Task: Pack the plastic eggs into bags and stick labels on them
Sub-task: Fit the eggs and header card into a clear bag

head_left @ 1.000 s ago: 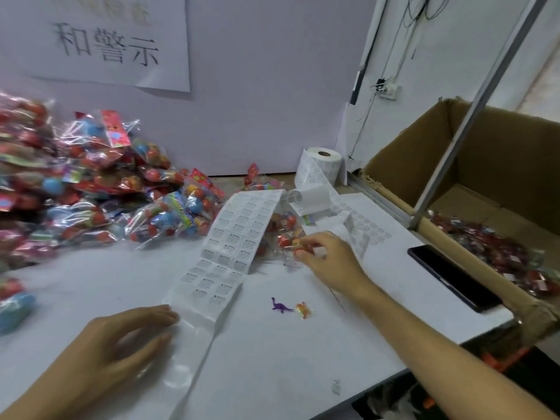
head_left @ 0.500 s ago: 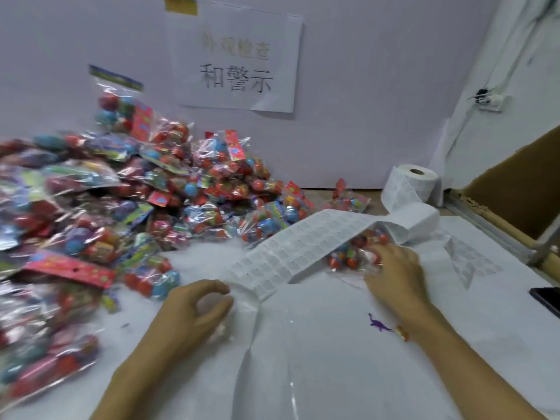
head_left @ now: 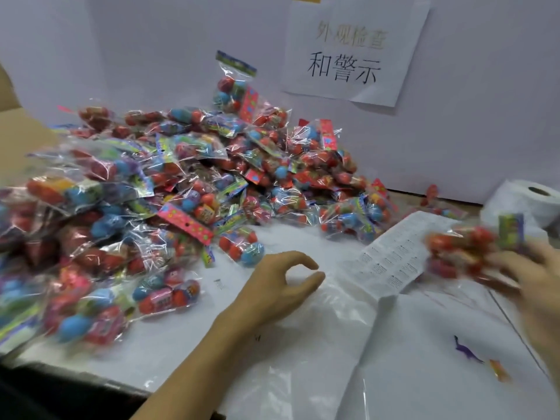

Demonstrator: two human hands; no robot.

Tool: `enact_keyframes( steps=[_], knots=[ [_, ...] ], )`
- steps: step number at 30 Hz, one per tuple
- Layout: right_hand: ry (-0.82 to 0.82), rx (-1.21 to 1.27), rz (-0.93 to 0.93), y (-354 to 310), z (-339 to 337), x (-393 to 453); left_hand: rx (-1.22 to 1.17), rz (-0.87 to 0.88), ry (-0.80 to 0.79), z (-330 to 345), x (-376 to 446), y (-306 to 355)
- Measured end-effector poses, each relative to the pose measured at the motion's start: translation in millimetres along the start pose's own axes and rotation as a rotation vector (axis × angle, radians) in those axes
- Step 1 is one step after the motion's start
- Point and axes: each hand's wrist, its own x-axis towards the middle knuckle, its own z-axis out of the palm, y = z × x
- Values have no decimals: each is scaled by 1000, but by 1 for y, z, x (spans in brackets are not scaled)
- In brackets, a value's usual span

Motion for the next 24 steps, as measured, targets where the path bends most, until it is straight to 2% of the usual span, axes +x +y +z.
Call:
enact_keyframes(
  steps=[2,5,8,11,15,20,24],
  knots=[
    [-286,300,176,2,32,-8,-159,-14,-2,0,2,5],
    [-440,556,514,4,82,-30,-499,-143,-64,0,8,11],
    [-530,611,673,10,119,-42,-815,-257,-64,-6,14,15],
    [-520,515,680,26,142,-40,-908,-285,-7,-14,18,17],
    [-468,495,623,34,154,-33,-787,-279,80,-24,27,11],
    [-430,654,663,53,149,-38,-1047,-386,0,-16,23,-4],
    [-548,371,516,59,145,-47,-1051,-381,-108,-8,15,-3]
  ],
)
